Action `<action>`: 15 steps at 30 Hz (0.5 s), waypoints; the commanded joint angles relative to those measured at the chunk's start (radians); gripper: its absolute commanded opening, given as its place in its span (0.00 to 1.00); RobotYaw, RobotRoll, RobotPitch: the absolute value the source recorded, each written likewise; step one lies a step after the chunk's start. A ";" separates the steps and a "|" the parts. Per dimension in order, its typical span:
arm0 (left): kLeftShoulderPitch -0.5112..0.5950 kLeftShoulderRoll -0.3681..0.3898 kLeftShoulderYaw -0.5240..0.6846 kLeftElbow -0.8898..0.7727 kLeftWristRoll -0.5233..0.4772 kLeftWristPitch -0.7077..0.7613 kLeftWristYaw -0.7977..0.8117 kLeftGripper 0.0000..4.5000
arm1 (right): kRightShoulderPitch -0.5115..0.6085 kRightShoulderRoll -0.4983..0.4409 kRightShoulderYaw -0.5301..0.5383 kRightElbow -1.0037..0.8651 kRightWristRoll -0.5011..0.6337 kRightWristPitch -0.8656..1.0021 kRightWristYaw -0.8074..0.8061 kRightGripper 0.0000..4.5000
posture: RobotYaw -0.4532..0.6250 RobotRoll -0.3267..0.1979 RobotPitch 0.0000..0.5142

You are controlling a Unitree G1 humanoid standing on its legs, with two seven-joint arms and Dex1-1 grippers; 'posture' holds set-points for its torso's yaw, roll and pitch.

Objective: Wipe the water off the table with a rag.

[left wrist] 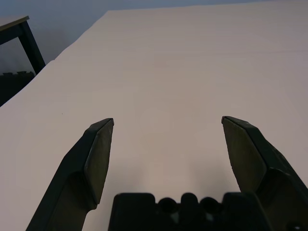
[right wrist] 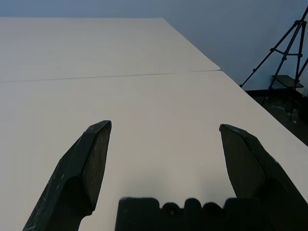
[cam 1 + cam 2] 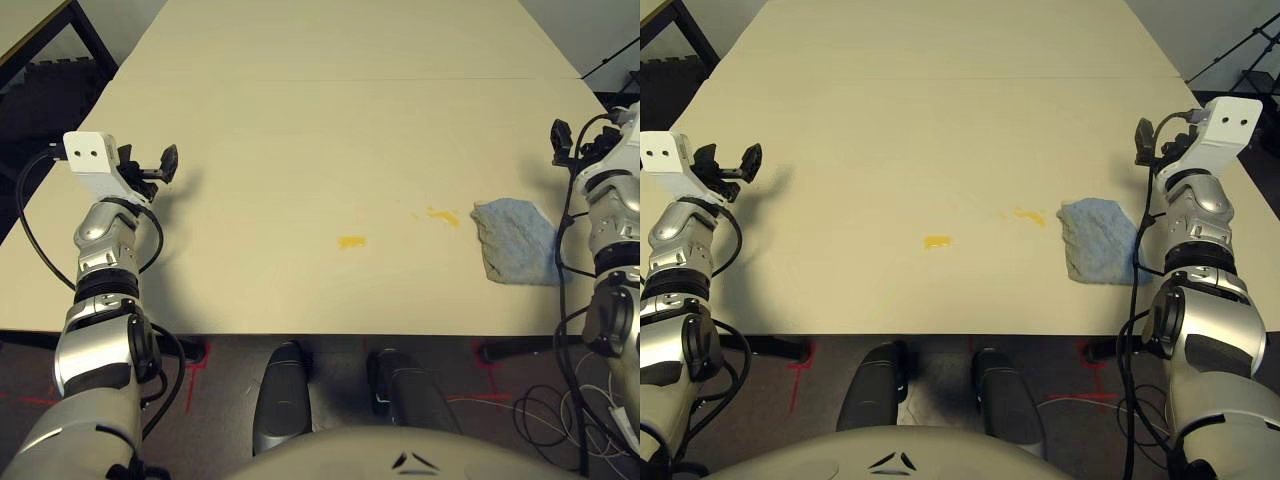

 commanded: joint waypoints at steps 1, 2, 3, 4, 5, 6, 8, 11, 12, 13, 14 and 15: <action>0.018 -0.009 0.000 -0.018 -0.006 0.011 0.003 1.00 | -0.003 -0.005 0.008 0.019 -0.007 0.003 0.005 0.99 | 0.54 0.62 0.31; 0.019 -0.011 -0.001 -0.019 -0.005 0.011 0.003 1.00 | -0.003 -0.004 0.008 0.019 -0.007 0.003 0.006 0.99 | 0.54 0.62 0.31; 0.019 -0.012 -0.001 -0.020 -0.004 0.011 0.003 1.00 | -0.003 -0.004 0.008 0.019 -0.007 0.003 0.006 0.99 | 0.54 0.62 0.31; 0.020 -0.013 -0.002 -0.022 -0.004 0.011 0.003 1.00 | -0.003 -0.004 0.008 0.020 -0.008 0.003 0.006 0.99 | 0.54 0.62 0.31; 0.020 -0.014 -0.002 -0.024 -0.004 0.011 0.001 1.00 | -0.003 -0.004 0.008 0.020 -0.008 0.003 0.006 0.99 | 0.54 0.62 0.31; 0.019 -0.016 -0.003 -0.024 -0.004 0.009 -0.001 1.00 | -0.004 -0.004 0.007 0.022 -0.009 0.004 0.006 0.99 | 0.55 0.62 0.31; 0.017 -0.016 -0.003 -0.023 -0.004 0.006 -0.004 1.00 | -0.008 -0.003 0.008 0.025 -0.011 0.004 0.005 0.99 | 0.55 0.62 0.31; 0.005 -0.013 0.001 -0.022 -0.012 0.005 -0.019 1.00 | -0.013 0.000 0.010 0.022 -0.011 0.005 0.004 0.99 | 0.55 0.62 0.31; 0.002 -0.011 0.000 -0.024 -0.015 0.006 -0.033 1.00 | -0.013 0.000 0.011 0.021 -0.011 0.006 0.004 0.99 | 0.55 0.62 0.31; 0.001 -0.011 0.000 -0.025 -0.016 0.005 -0.043 1.00 | -0.013 0.001 0.011 0.021 -0.011 0.005 0.005 0.99 | 0.54 0.62 0.29; 0.001 -0.011 -0.001 -0.030 -0.020 0.007 -0.059 1.00 | -0.013 0.000 0.010 0.021 -0.011 0.005 0.005 0.99 | 0.54 0.62 0.29; 0.004 -0.007 -0.002 -0.045 -0.032 0.017 -0.098 1.00 | -0.015 -0.003 0.009 0.022 -0.009 0.007 0.006 0.99 | 0.54 0.62 0.29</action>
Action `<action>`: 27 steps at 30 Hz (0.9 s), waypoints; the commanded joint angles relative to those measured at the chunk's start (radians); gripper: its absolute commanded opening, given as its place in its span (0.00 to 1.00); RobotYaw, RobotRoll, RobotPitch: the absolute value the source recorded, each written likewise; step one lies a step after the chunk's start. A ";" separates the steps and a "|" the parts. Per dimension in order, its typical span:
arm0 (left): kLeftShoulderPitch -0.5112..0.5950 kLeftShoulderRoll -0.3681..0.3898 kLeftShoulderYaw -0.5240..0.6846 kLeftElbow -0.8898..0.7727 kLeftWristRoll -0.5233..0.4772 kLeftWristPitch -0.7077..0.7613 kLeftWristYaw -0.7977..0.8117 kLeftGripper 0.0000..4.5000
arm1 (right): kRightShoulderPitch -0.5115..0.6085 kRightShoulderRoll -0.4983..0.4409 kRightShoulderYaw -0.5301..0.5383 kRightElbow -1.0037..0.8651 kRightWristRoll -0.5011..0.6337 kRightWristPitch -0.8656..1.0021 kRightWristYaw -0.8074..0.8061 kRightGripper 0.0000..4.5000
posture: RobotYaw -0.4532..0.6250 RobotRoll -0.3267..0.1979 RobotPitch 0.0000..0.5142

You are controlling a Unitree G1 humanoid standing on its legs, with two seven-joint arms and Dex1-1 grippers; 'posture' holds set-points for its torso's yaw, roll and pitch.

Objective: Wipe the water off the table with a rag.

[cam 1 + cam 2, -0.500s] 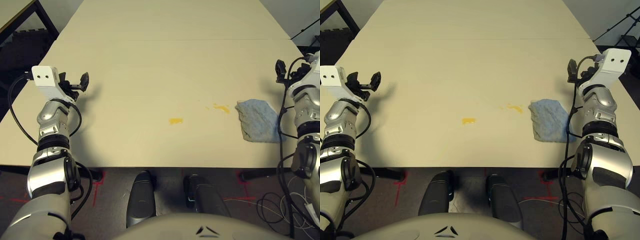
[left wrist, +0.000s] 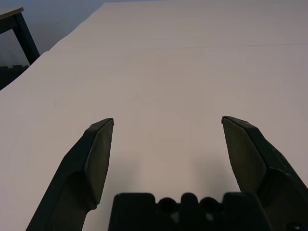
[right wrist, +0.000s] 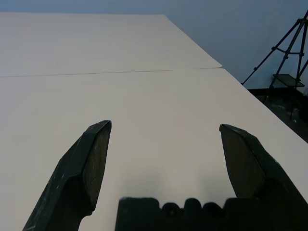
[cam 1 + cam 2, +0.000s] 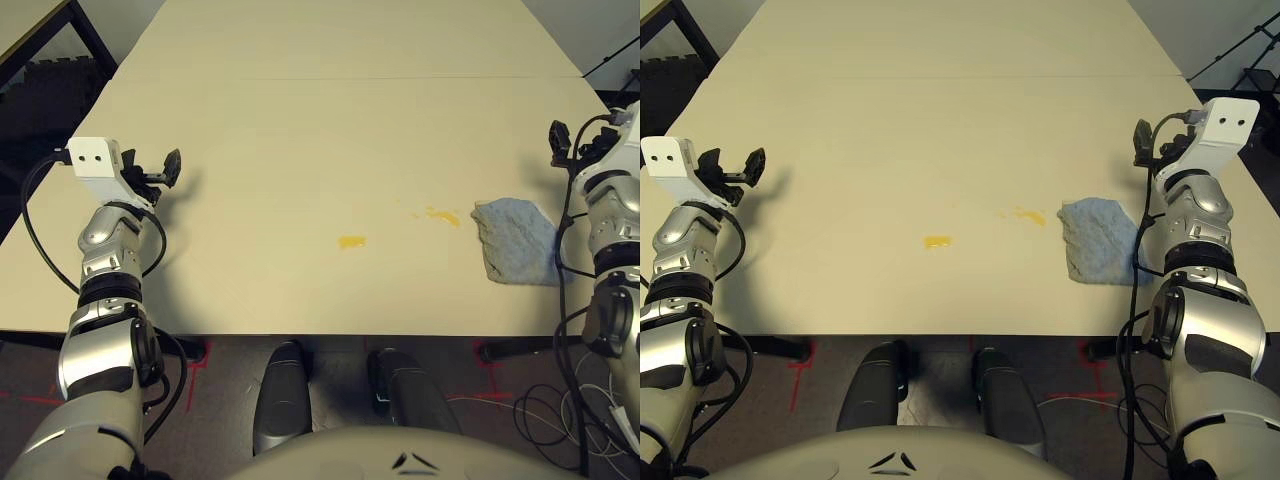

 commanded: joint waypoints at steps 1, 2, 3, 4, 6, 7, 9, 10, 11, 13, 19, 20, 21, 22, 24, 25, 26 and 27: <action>-0.004 0.005 -0.003 -0.049 -0.034 0.022 -0.090 1.00 | -0.014 -0.006 0.002 0.019 0.000 0.008 0.004 0.99 | 0.54 0.62 0.29; -0.001 0.010 -0.002 -0.062 -0.046 0.032 -0.124 1.00 | -0.015 -0.007 0.002 0.020 0.000 0.009 0.005 0.99 | 0.54 0.62 0.28; 0.000 0.013 0.000 -0.071 -0.054 0.038 -0.146 1.00 | -0.016 -0.008 0.001 0.021 0.001 0.009 0.005 0.99 | 0.54 0.62 0.28; 0.004 0.021 -0.001 -0.095 -0.073 0.063 -0.199 1.00 | -0.015 -0.009 0.000 0.022 0.002 0.009 0.007 0.99 | 0.55 0.62 0.28; 0.020 0.034 -0.007 -0.163 -0.119 0.122 -0.321 1.00 | -0.014 -0.010 -0.002 0.023 0.004 0.011 0.009 0.99 | 0.55 0.62 0.28; 0.034 0.038 -0.013 -0.210 -0.145 0.159 -0.383 1.00 | -0.014 -0.010 -0.003 0.025 0.004 0.012 0.010 0.99 | 0.56 0.62 0.28; 0.065 0.042 -0.027 -0.302 -0.184 0.230 -0.465 1.00 | -0.015 -0.009 -0.003 0.028 0.004 0.013 0.011 0.99 | 0.56 0.62 0.28; 0.084 0.044 -0.034 -0.348 -0.199 0.263 -0.496 1.00 | -0.016 -0.009 -0.003 0.030 0.003 0.014 0.011 0.99 | 0.56 0.62 0.28; 0.106 0.045 -0.044 -0.398 -0.214 0.299 -0.525 1.00 | -0.018 -0.009 -0.002 0.032 0.003 0.015 0.011 0.99 | 0.56 0.62 0.29; 0.160 0.054 -0.073 -0.509 -0.243 0.376 -0.581 1.00 | -0.019 -0.008 -0.002 0.035 0.002 0.017 0.013 0.99 | 0.57 0.62 0.29; 0.281 0.093 -0.122 -0.719 -0.292 0.502 -0.697 1.00 | -0.019 -0.013 -0.004 0.039 0.005 0.026 0.027 0.99 | 0.57 0.62 0.30; 0.297 0.089 -0.124 -0.746 -0.297 0.502 -0.704 1.00 | -0.017 -0.018 -0.005 0.039 0.007 0.032 0.035 0.99 | 0.58 0.62 0.30; 0.314 0.080 -0.126 -0.775 -0.300 0.496 -0.706 1.00 | -0.018 -0.022 -0.012 0.040 0.018 0.049 0.054 0.99 | 0.58 0.62 0.31; 0.327 0.073 -0.128 -0.796 -0.298 0.489 -0.704 1.00 | -0.021 -0.027 -0.023 0.042 0.032 0.068 0.073 0.99 | 0.58 0.62 0.31; 0.352 0.072 -0.145 -0.828 -0.288 0.482 -0.713 1.00 | -0.025 -0.046 -0.023 0.046 0.037 0.104 0.117 0.99 | 0.58 0.62 0.31; 0.367 0.075 -0.161 -0.844 -0.281 0.477 -0.727 1.00 | -0.026 -0.067 -0.013 0.048 0.031 0.128 0.155 0.99 | 0.58 0.62 0.32; 0.380 0.078 -0.173 -0.857 -0.277 0.473 -0.739 1.00 | -0.028 -0.085 -0.006 0.049 0.029 0.148 0.186 0.99 | 0.58 0.62 0.32; 0.392 0.083 -0.185 -0.869 -0.271 0.469 -0.750 1.00 | -0.033 -0.109 -0.002 0.049 0.027 0.172 0.220 0.99 | 0.58 0.62 0.32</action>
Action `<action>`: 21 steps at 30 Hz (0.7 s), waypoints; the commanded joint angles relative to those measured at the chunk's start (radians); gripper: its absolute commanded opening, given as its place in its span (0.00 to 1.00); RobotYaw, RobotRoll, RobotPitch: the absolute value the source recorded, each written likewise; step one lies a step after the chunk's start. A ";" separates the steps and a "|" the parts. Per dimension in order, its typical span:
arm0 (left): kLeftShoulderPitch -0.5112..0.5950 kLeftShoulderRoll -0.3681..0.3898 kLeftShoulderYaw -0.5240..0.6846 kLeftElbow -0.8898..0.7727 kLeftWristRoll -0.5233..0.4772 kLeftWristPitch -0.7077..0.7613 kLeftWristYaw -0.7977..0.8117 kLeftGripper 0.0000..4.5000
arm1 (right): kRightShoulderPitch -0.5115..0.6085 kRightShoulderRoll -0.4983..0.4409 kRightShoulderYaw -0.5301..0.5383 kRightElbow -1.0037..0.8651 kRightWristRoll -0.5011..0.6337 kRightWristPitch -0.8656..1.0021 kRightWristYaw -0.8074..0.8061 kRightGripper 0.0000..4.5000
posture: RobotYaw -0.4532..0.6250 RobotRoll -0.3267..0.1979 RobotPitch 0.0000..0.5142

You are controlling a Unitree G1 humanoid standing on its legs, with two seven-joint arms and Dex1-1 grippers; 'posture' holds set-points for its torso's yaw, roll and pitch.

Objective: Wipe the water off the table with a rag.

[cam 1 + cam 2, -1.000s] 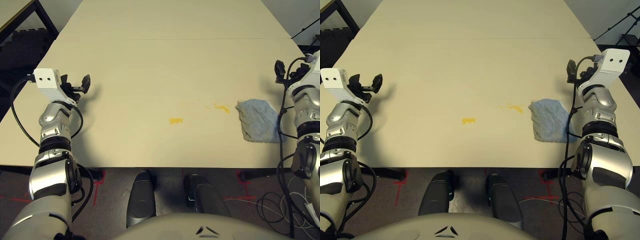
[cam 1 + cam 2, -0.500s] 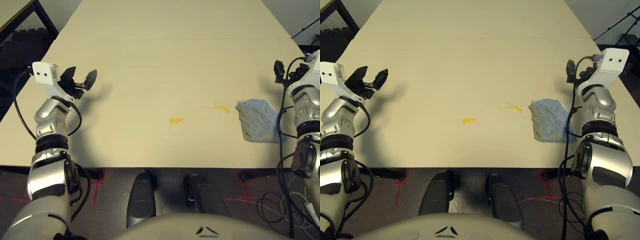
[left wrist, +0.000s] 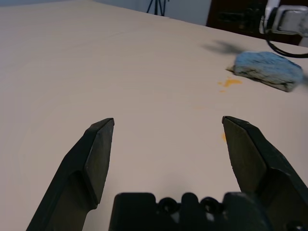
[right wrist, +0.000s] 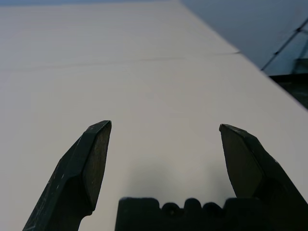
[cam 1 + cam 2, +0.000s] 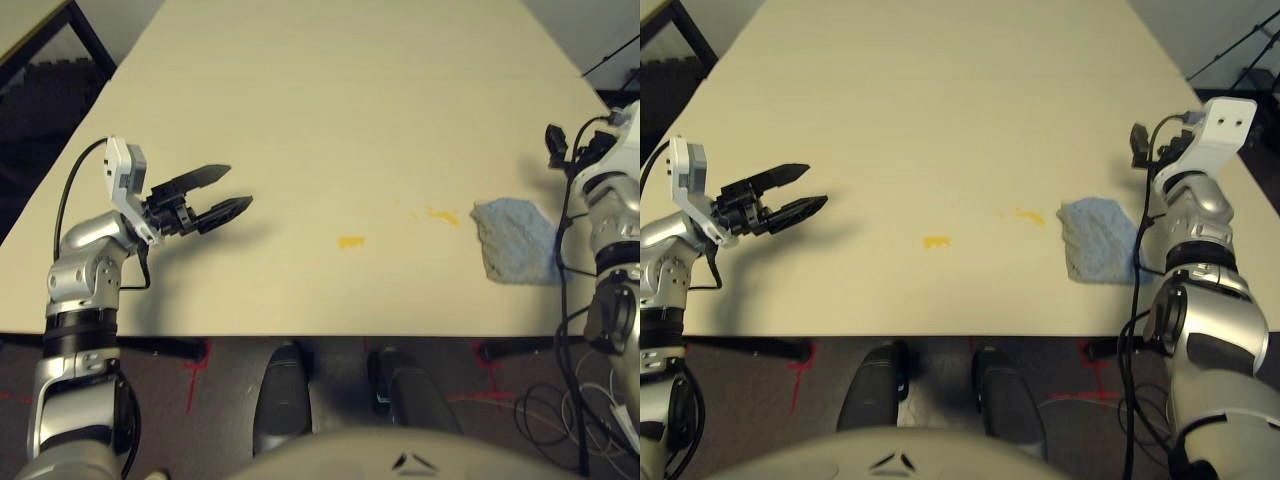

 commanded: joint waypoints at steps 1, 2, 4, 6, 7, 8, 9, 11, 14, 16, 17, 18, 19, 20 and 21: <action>0.044 0.012 -0.048 -0.052 0.018 -0.018 -0.047 1.00 | -0.018 -0.081 0.008 0.016 0.004 0.079 0.101 0.99 | 0.58 0.62 0.32; 0.052 0.016 -0.054 -0.062 0.020 -0.024 -0.054 1.00 | -0.027 -0.102 0.006 0.016 0.005 0.101 0.125 0.99 | 0.58 0.62 0.32; 0.066 0.021 -0.064 -0.071 0.029 -0.054 -0.070 1.00 | -0.042 -0.138 0.006 0.014 0.008 0.143 0.169 0.99 | 0.58 0.62 0.32; 0.070 0.023 -0.073 -0.068 0.038 -0.072 -0.079 1.00 | -0.047 -0.161 0.012 0.010 0.006 0.180 0.212 0.99 | 0.58 0.62 0.32; 0.067 0.021 -0.076 -0.065 0.040 -0.075 -0.078 1.00 | -0.048 -0.171 0.020 0.004 0.003 0.206 0.242 0.99 | 0.58 0.62 0.32; 0.066 0.016 -0.076 -0.061 0.040 -0.080 -0.076 1.00 | -0.046 -0.182 0.033 -0.007 -0.002 0.239 0.282 0.99 | 0.58 0.62 0.32; 0.064 0.012 -0.077 -0.058 0.041 -0.086 -0.075 1.00 | -0.041 -0.191 0.047 -0.019 -0.007 0.271 0.320 0.99 | 0.57 0.62 0.31; 0.063 0.007 -0.082 -0.053 0.043 -0.095 -0.073 1.00 | -0.029 -0.206 0.079 -0.046 -0.018 0.332 0.384 0.99 | 0.57 0.62 0.31; 0.063 -0.001 -0.090 -0.047 0.047 -0.109 -0.074 1.00 | 0.007 -0.229 0.136 -0.110 -0.029 0.445 0.490 0.99 | 0.56 0.62 0.31; 0.060 -0.006 -0.095 -0.042 0.049 -0.116 -0.072 1.00 | 0.050 -0.247 0.173 -0.172 -0.036 0.494 0.556 0.99 | 0.56 0.62 0.31; 0.060 -0.007 -0.097 -0.039 0.050 -0.119 -0.072 1.00 | 0.072 -0.257 0.183 -0.200 -0.034 0.524 0.580 0.99 | 0.56 0.62 0.31; 0.058 -0.009 -0.099 -0.037 0.050 -0.121 -0.071 1.00 | 0.089 -0.267 0.188 -0.223 -0.029 0.554 0.600 0.99 | 0.55 0.62 0.32; 0.059 -0.010 -0.101 -0.036 0.051 -0.124 -0.070 1.00 | 0.109 -0.276 0.190 -0.249 -0.022 0.590 0.618 0.99 | 0.55 0.62 0.32; 0.059 -0.011 -0.102 -0.035 0.052 -0.126 -0.070 1.00 | 0.123 -0.282 0.191 -0.270 -0.017 0.617 0.629 0.99 | 0.55 0.62 0.32; 0.063 -0.012 -0.103 -0.035 0.052 -0.128 -0.070 1.00 | 0.149 -0.288 0.195 -0.302 -0.011 0.646 0.649 0.99 | 0.55 0.62 0.32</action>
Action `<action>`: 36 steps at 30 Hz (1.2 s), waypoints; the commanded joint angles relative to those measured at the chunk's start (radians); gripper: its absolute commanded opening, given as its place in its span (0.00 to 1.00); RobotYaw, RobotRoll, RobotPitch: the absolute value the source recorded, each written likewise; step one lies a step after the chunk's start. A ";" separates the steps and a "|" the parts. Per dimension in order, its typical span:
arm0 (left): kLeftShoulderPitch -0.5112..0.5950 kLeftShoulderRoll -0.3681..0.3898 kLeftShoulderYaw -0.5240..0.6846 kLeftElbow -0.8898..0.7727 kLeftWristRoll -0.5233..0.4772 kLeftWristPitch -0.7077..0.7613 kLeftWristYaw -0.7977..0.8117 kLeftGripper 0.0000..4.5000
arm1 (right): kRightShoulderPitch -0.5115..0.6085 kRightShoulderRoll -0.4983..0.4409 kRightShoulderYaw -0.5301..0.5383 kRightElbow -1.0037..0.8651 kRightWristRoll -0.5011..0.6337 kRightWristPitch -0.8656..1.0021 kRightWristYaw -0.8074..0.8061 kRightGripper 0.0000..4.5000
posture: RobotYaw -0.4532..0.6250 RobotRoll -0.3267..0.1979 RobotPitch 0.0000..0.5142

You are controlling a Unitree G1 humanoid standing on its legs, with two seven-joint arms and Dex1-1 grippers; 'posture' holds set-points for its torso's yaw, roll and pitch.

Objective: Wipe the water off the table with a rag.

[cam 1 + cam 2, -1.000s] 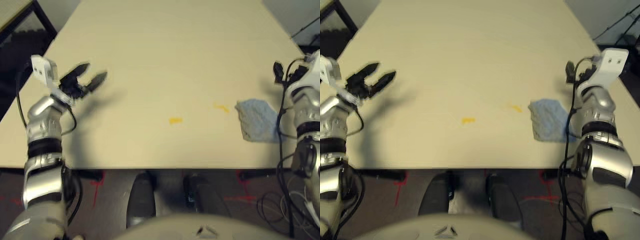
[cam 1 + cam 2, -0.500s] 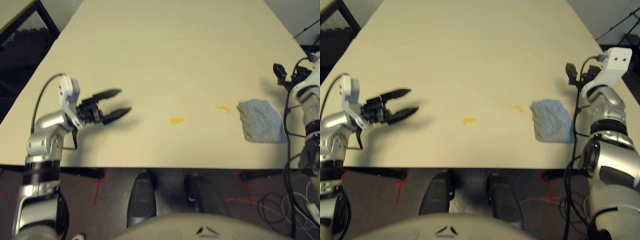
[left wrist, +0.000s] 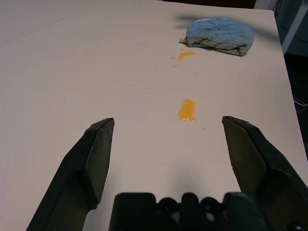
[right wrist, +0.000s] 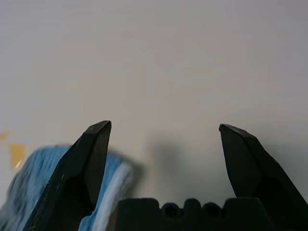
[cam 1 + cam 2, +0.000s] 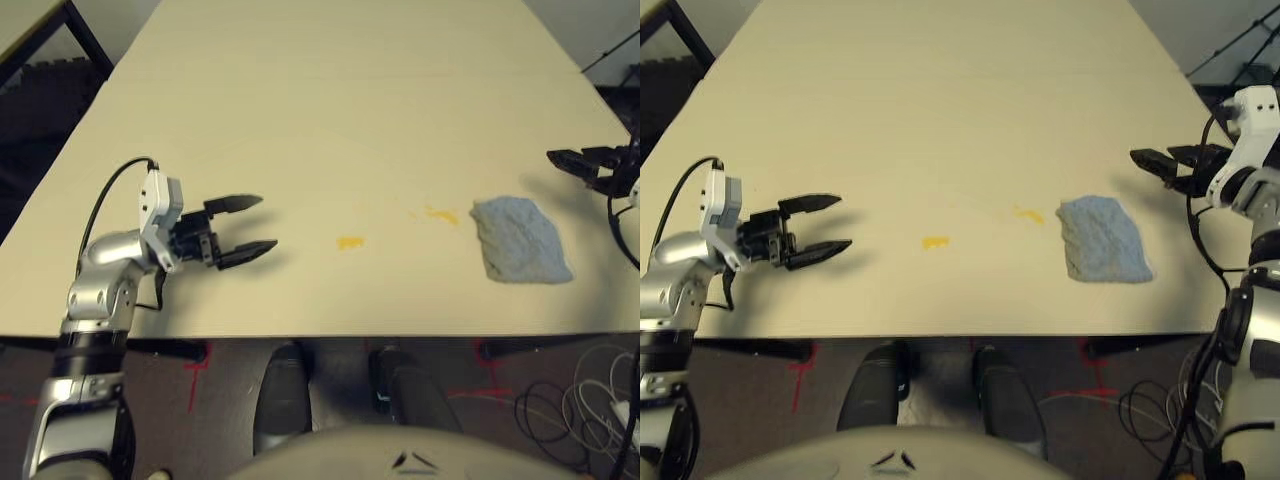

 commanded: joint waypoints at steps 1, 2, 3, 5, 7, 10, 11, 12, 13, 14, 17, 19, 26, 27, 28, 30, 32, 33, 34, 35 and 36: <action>0.012 -0.004 -0.016 0.016 0.014 -0.014 -0.004 1.00 | 0.072 -0.036 0.020 -0.104 0.022 0.104 0.067 0.99 | 0.55 0.62 0.33; 0.015 -0.005 -0.017 0.015 0.014 -0.014 -0.004 1.00 | 0.100 -0.041 0.024 -0.144 0.030 0.135 0.084 0.99 | 0.55 0.62 0.33; 0.018 -0.005 -0.018 0.014 0.014 -0.015 -0.004 1.00 | 0.126 -0.045 0.027 -0.180 0.037 0.161 0.097 0.99 | 0.55 0.62 0.33; 0.026 -0.005 -0.020 0.009 0.014 -0.015 -0.005 1.00 | 0.167 -0.049 0.028 -0.234 0.048 0.197 0.112 0.99 | 0.54 0.62 0.34; 0.031 -0.006 -0.022 0.005 0.015 -0.015 -0.005 1.00 | 0.198 -0.048 0.026 -0.280 0.061 0.234 0.118 0.99 | 0.54 0.62 0.35; 0.038 -0.008 -0.027 -0.001 0.017 -0.018 -0.005 1.00 | 0.238 -0.041 0.027 -0.347 0.080 0.280 0.124 0.99 | 0.54 0.62 0.35; 0.041 -0.009 -0.029 -0.004 0.017 -0.018 -0.005 1.00 | 0.248 -0.036 0.028 -0.364 0.085 0.291 0.121 0.99 | 0.54 0.62 0.35; 0.044 -0.009 -0.031 -0.006 0.017 -0.019 -0.003 1.00 | 0.258 -0.030 0.028 -0.381 0.091 0.300 0.117 0.99 | 0.54 0.62 0.35; 0.045 -0.010 -0.032 -0.007 0.018 -0.021 -0.003 1.00 | 0.265 -0.023 0.029 -0.394 0.095 0.308 0.111 0.99 | 0.54 0.62 0.35; 0.046 -0.010 -0.033 -0.007 0.018 -0.022 -0.002 1.00 | 0.273 -0.012 0.032 -0.412 0.102 0.318 0.107 0.99 | 0.54 0.62 0.35; 0.046 -0.009 -0.035 -0.005 0.018 -0.024 0.000 1.00 | 0.290 0.009 0.039 -0.445 0.111 0.332 0.092 0.99 | 0.54 0.62 0.35; 0.045 -0.007 -0.035 -0.002 0.019 -0.027 -0.001 1.00 | 0.299 0.026 0.049 -0.463 0.109 0.336 0.074 0.99 | 0.55 0.62 0.35; 0.047 -0.004 -0.035 0.000 0.021 -0.029 -0.001 1.00 | 0.318 0.043 0.086 -0.490 0.110 0.342 0.055 0.99 | 0.55 0.62 0.35; 0.048 -0.004 -0.035 0.000 0.021 -0.030 -0.002 1.00 | 0.323 0.043 0.090 -0.497 0.111 0.343 0.055 0.99 | 0.55 0.62 0.35; 0.049 -0.005 -0.037 0.000 0.023 -0.032 -0.002 1.00 | 0.331 0.046 0.097 -0.508 0.112 0.345 0.056 0.99 | 0.55 0.62 0.35; 0.050 -0.006 -0.039 -0.002 0.024 -0.035 -0.002 1.00 | 0.347 0.052 0.108 -0.532 0.116 0.352 0.058 0.99 | 0.55 0.62 0.35; 0.051 -0.006 -0.038 -0.004 0.024 -0.035 -0.001 1.00 | 0.360 0.056 0.111 -0.554 0.123 0.359 0.059 0.99 | 0.55 0.62 0.35; 0.050 -0.007 -0.037 -0.005 0.023 -0.034 0.000 1.00 | 0.366 0.060 0.112 -0.562 0.124 0.360 0.058 0.99 | 0.55 0.62 0.35; 0.048 -0.007 -0.037 -0.003 0.023 -0.035 0.001 1.00 | 0.369 0.064 0.114 -0.566 0.125 0.359 0.057 0.99 | 0.55 0.62 0.35; 0.045 -0.007 -0.037 0.001 0.024 -0.036 0.002 1.00 | 0.371 0.067 0.116 -0.570 0.124 0.358 0.055 0.99 | 0.54 0.62 0.35; 0.043 -0.007 -0.037 0.003 0.025 -0.037 0.002 1.00 | 0.371 0.069 0.116 -0.572 0.124 0.358 0.054 0.99 | 0.54 0.62 0.35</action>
